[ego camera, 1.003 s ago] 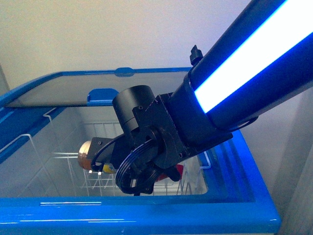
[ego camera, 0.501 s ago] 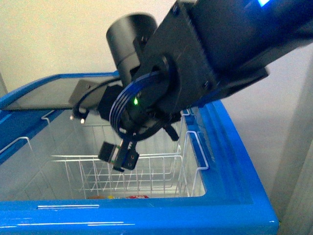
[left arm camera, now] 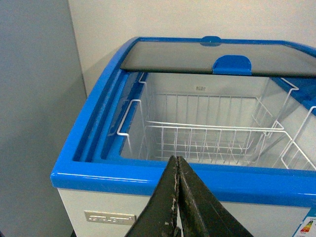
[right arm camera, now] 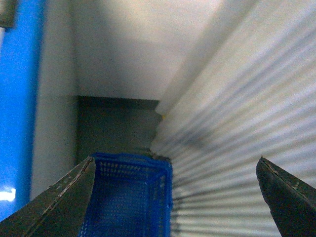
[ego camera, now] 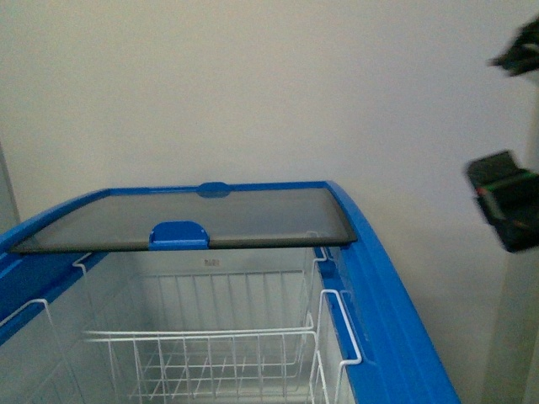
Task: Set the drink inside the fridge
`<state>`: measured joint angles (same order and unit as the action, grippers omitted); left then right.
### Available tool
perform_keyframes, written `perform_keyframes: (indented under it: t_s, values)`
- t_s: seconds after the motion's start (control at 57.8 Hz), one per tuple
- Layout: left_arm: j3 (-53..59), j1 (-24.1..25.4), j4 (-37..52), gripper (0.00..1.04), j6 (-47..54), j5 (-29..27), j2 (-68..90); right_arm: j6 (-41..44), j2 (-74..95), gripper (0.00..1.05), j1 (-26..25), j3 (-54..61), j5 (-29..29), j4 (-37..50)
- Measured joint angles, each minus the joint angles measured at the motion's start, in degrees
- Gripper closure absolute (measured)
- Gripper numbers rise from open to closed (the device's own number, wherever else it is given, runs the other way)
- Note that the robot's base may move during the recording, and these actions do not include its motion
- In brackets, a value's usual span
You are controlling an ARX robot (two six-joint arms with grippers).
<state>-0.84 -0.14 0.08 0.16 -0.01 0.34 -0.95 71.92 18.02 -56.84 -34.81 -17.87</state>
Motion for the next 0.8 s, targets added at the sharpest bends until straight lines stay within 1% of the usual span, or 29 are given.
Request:
perform_keyframes:
  t_s: [0.035,0.086,0.138,0.156,0.173,0.19,0.207,0.225,0.259,0.277,0.294,0.311,0.328,0.346,0.398,0.484,0.553,0.605,0.64,0.657,0.709,0.795]
  values:
    - [0.0,0.0,0.0,1.02,0.0,0.0,0.0,-5.1,-6.5,0.07,0.1,4.7,-2.1,-3.1]
    - [0.0,0.0,0.0,1.02,0.0,0.0,0.0,-10.4,-14.5,0.07,1.2,10.1,-4.3,-8.2]
    - [0.0,0.0,0.0,1.02,0.0,0.0,0.0,-16.6,-23.5,0.07,4.8,15.2,-7.9,-15.3]
    - [0.0,0.0,0.0,1.02,0.0,0.0,0.0,-20.0,-26.8,0.07,7.1,17.4,-10.6,-19.4]
    - [0.0,0.0,0.0,1.02,0.0,0.0,0.0,-21.2,-29.2,0.08,8.7,18.5,-11.5,-21.0]
    - [0.0,0.0,0.0,1.02,0.0,0.0,0.0,-20.8,-30.8,0.09,9.3,19.5,-11.3,-20.4]
    - [0.0,0.0,0.0,1.02,0.0,0.0,0.0,-20.2,-34.2,0.12,10.1,22.0,-9.6,-16.6]
    - [0.0,0.0,0.0,1.02,0.0,0.0,0.0,-18.8,-37.6,0.15,10.7,24.7,-5.3,-11.8]
    - [0.0,0.0,0.0,1.02,0.0,0.0,0.0,-16.8,-41.2,0.18,11.1,27.8,-2.0,-6.5]
    - [0.0,0.0,0.0,1.02,0.0,0.0,0.0,-14.7,-44.5,0.22,11.5,30.6,0.5,-1.6]
    - [0.0,0.0,0.0,1.02,0.0,0.0,0.0,-13.7,-46.0,0.24,11.5,31.9,1.7,0.7]
    - [0.0,0.0,0.0,1.02,0.0,0.0,0.0,-11.5,-48.5,0.27,11.6,34.4,3.5,4.9]
    - [0.0,0.0,0.0,1.02,0.0,0.0,0.0,-10.6,-49.6,0.29,11.6,35.6,3.9,6.8]
    - [0.0,0.0,0.0,1.02,0.0,0.0,0.0,-7.8,-53.2,0.34,11.6,38.8,4.7,11.8]
    - [0.0,0.0,0.0,1.02,0.0,0.0,0.0,-4.1,-57.6,0.44,10.1,42.1,8.0,17.6]
    - [0.0,0.0,0.0,1.02,0.0,0.0,0.0,-1.9,-59.8,0.58,6.2,44.9,11.5,18.2]
    - [0.0,0.0,0.0,1.02,0.0,0.0,-0.1,-0.9,-60.7,0.67,3.7,46.5,13.9,18.1]
    - [0.0,0.0,0.0,1.02,0.0,0.0,-0.1,-0.4,-62.0,0.77,1.0,47.9,17.1,17.9]
    - [0.0,0.0,0.0,1.02,0.0,0.0,-0.1,0.0,-63.1,0.86,-1.0,48.4,18.8,17.9]
    - [0.0,0.0,0.0,1.02,0.0,0.0,-0.1,0.2,-63.8,0.93,-2.5,48.7,20.1,17.9]
    - [0.0,0.0,0.0,1.02,0.0,0.0,-0.1,0.6,-64.7,1.03,-4.6,49.5,22.0,17.8]
    - [0.0,0.0,0.0,1.02,0.0,0.0,-0.1,0.6,-65.5,1.02,-6.6,50.5,24.0,17.8]
